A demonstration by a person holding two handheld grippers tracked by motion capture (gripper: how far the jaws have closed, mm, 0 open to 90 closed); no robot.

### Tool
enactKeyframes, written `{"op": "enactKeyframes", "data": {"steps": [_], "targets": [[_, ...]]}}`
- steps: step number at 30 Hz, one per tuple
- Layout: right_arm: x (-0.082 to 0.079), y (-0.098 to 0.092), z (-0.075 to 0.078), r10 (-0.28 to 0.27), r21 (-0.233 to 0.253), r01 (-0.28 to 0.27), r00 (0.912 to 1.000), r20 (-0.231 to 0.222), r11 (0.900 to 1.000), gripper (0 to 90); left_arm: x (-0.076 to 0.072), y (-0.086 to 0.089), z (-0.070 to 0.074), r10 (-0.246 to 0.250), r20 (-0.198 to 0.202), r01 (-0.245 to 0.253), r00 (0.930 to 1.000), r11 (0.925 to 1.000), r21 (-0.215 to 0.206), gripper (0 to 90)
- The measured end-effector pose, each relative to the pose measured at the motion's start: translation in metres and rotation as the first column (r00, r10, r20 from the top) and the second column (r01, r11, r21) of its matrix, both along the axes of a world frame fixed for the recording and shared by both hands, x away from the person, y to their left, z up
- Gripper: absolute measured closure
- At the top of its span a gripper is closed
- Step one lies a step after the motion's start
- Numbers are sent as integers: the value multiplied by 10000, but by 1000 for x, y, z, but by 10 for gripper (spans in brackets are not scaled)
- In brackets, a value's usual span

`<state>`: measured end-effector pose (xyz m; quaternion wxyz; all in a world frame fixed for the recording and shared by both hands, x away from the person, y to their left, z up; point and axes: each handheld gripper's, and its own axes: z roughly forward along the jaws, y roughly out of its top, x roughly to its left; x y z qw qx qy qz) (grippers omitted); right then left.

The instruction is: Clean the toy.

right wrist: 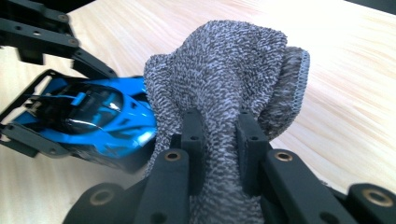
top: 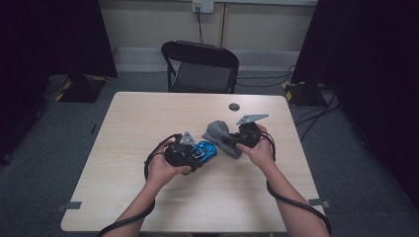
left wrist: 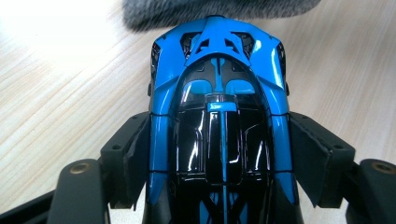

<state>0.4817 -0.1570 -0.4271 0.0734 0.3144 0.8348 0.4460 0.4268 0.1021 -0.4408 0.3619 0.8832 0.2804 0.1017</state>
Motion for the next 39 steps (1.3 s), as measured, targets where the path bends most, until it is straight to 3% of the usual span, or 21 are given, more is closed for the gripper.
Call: {"op": "enactKeyframes", "data": {"steps": [11,21,39], "targets": [[-5,13,-2,702,-109,-702,9975,12,9975,773,2,4,1,72,19,-72,10000,9999,83,280],[-10,9,-3,754,-104,-755,9971,-56,9971,773,5,12,1,451,88,-451,9989,9990,9,280],[-31,6,-16,1045,457,-1023,9934,-472,9937,773,12,25,-3,1106,121,-1107,9938,9938,121,280]]}}
